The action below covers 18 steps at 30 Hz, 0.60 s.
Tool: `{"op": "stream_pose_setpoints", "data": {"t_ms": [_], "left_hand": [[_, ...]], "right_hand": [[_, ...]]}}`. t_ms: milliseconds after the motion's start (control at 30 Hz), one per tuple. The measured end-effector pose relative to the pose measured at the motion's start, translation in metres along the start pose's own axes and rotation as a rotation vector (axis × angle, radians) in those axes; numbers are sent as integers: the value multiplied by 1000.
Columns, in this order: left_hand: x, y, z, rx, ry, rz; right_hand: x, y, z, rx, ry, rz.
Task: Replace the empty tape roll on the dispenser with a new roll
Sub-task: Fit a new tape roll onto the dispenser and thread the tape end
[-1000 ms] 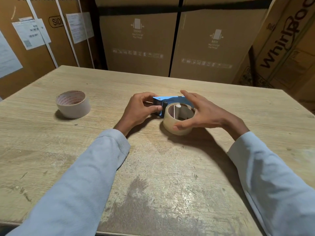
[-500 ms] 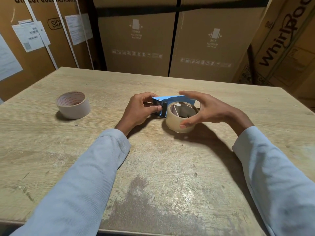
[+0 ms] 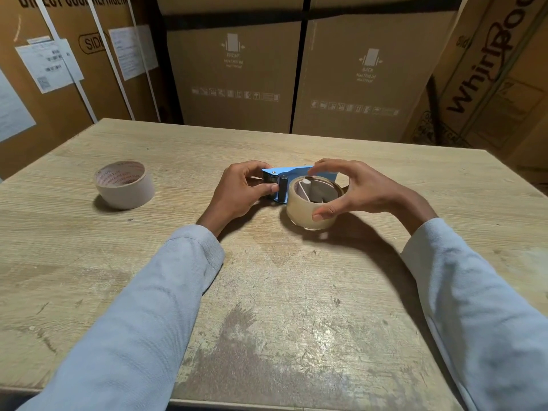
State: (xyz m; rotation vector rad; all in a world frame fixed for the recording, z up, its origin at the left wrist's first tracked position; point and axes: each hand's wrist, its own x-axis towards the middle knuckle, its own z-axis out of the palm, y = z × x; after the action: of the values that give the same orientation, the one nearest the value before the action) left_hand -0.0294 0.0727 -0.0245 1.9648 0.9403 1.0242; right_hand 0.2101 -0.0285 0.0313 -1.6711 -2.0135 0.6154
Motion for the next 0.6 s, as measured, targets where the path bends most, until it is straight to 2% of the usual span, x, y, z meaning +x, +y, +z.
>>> {"op": "stream_pose_setpoints", "data": {"t_ms": [200, 333, 500, 600], "left_hand": [[-1, 2, 0, 13, -2, 11], [-1, 2, -1, 15, -5, 9], [1, 1, 1, 22, -5, 34], [0, 2, 3, 115, 1, 82]], "right_hand": [[-2, -3, -2, 10, -14, -12], [0, -1, 5, -120, -23, -6], [-1, 7, 23, -140, 36, 15], [1, 7, 27, -146, 88, 23]]}}
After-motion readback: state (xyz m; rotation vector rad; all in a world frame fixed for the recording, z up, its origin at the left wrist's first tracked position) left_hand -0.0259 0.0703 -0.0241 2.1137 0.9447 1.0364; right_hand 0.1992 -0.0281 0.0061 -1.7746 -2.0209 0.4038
